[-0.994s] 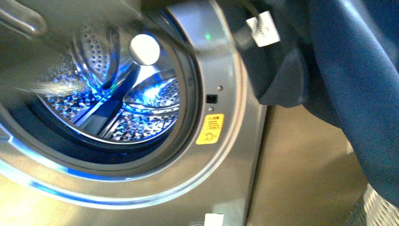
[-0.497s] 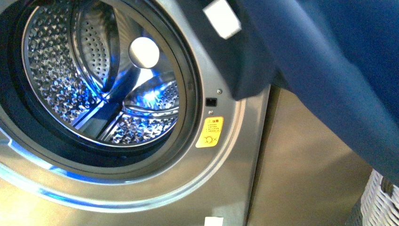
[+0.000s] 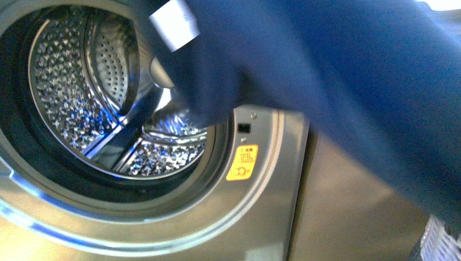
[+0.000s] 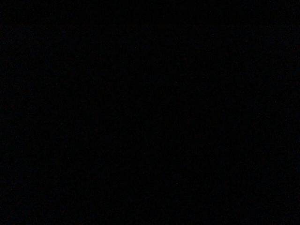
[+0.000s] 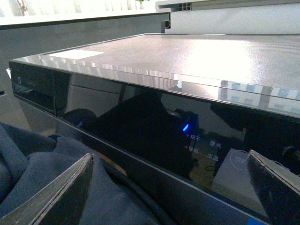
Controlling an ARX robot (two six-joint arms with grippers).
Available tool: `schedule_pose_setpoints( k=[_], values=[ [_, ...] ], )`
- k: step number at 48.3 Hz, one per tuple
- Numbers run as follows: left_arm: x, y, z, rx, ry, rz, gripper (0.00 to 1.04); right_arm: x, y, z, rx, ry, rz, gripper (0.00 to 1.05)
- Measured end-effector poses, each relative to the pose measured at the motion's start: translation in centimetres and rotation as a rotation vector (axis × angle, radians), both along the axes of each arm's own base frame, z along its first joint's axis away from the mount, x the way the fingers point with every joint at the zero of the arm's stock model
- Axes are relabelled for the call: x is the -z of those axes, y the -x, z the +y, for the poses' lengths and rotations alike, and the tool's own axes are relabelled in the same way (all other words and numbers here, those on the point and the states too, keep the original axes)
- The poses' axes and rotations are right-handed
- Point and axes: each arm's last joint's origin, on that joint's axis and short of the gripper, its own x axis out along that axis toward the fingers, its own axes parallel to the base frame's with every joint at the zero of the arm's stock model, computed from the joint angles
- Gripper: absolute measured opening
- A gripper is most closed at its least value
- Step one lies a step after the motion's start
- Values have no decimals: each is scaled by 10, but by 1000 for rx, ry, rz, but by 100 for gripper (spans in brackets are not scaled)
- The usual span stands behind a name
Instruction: Put clothes into washing machine
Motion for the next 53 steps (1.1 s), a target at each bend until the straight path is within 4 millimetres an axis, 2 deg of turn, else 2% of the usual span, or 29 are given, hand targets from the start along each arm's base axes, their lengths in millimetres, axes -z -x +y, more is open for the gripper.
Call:
schedule_pose_setpoints(
  k=[10,16,24,37,53],
  values=[
    [-11,-4,28,-101,-26,-17,5,0,0,0,0,0,0,97],
    [-33,-3,51,-223,-48,-49,5,0,0,0,0,0,0,97],
    [-57,1,65,-300,-67,-87,5,0,0,0,-1,0,0,97],
    [-89,6,74,-382,-100,-88,5,0,0,0,-1,0,0,97],
    [-116,7,76,-469,-105,-39,5,0,0,0,0,0,0,97]
  ],
)
